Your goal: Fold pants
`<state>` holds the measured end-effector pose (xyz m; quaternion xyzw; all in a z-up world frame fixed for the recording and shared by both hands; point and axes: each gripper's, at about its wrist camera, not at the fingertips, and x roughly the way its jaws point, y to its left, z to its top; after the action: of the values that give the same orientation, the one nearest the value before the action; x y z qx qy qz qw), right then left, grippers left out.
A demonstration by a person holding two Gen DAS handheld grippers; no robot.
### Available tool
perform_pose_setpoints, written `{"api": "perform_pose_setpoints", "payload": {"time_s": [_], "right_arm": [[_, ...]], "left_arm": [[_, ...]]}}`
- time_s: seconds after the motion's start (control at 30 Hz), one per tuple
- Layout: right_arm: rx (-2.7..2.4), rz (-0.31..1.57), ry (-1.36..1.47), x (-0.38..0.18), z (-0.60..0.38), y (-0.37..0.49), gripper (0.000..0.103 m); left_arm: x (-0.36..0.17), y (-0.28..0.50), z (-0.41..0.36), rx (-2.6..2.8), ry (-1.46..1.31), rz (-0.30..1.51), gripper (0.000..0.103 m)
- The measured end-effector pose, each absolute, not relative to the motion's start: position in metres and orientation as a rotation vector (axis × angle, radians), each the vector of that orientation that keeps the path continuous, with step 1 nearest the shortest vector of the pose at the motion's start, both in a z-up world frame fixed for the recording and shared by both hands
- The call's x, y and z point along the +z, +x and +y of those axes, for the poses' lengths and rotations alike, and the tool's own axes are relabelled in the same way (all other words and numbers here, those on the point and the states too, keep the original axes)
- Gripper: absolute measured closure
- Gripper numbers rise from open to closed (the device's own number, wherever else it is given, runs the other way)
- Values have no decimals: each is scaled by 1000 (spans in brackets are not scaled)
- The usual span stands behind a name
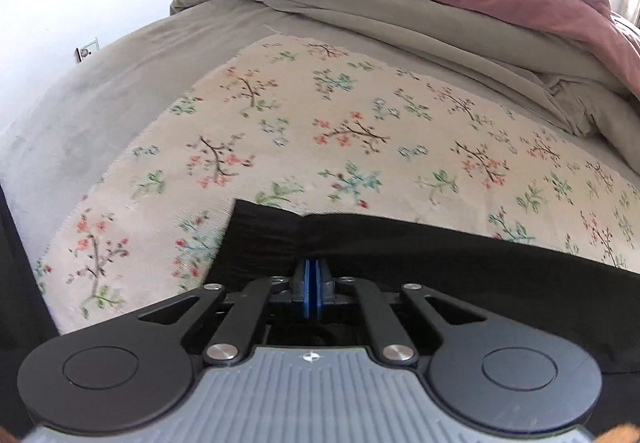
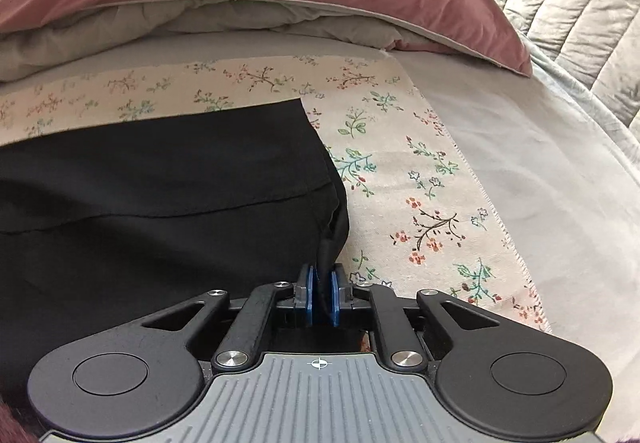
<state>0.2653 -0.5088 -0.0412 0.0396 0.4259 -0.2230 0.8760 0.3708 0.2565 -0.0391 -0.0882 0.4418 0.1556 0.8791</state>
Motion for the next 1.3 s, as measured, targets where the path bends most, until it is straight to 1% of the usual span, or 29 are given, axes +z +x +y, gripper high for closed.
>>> {"api": "perform_pose_setpoints", "payload": {"time_s": [0.03, 0.07, 0.1, 0.13, 0.17, 0.2, 0.23, 0.27, 0.3, 0.37, 0.43, 0.5, 0.6, 0.77, 0.93, 1.03, 1.13, 1.17, 1.23, 1.3], "right_arm": [[-466, 889, 86, -41, -510, 265, 90], [-469, 888, 87, -40, -510, 265, 87], [-473, 887, 88, -39, -511, 266, 78], [-480, 885, 92, -39, -514, 266, 74], [-484, 882, 101, -38, -516, 266, 61], [-482, 878, 110, -37, -517, 267, 50], [-478, 876, 113, -36, -518, 268, 47], [-476, 873, 111, -36, -518, 269, 44], [-476, 872, 105, -35, -517, 271, 43], [-475, 873, 95, -35, -515, 277, 41], [-474, 873, 78, -36, -513, 282, 39], [-473, 873, 59, -36, -509, 288, 37], [-463, 856, 58, -30, -508, 298, 33], [-439, 864, 76, -23, -508, 325, 33], [-410, 874, 92, -22, -506, 351, 33], [-420, 889, 78, -26, -510, 366, 33], [-443, 912, 109, -36, -522, 376, 33], [-453, 924, 143, -42, -529, 378, 33], [-465, 911, 201, -47, -536, 378, 29], [-477, 898, 228, -48, -542, 380, 29]], "left_arm": [[-37, 370, 259, 320, -203, 918, 72], [-36, 370, 262, 311, -231, 917, 68], [-35, 369, 263, 301, -249, 916, 59], [-34, 369, 263, 290, -258, 915, 55], [-33, 369, 262, 285, -257, 914, 47], [-31, 368, 261, 286, -246, 908, 42], [-30, 368, 260, 282, -231, 902, 40], [-29, 368, 259, 278, -219, 899, 34], [-27, 368, 259, 276, -209, 899, 25], [-24, 367, 260, 281, -203, 894, 15], [-20, 364, 262, 255, -199, 884, 10], [-16, 365, 261, 240, -176, 893, 3], [-12, 367, 261, 208, -149, 909, 0], [-14, 376, 268, 169, -162, 934, 0], [-27, 388, 272, 146, -188, 967, 0], [-41, 396, 267, 154, -147, 1003, 0], [-56, 404, 255, 192, -32, 1048, 0], [-59, 405, 253, 216, -1, 1044, 0], [-63, 407, 251, 243, 12, 1033, 0], [-64, 408, 251, 249, 1, 1019, 0]]}}
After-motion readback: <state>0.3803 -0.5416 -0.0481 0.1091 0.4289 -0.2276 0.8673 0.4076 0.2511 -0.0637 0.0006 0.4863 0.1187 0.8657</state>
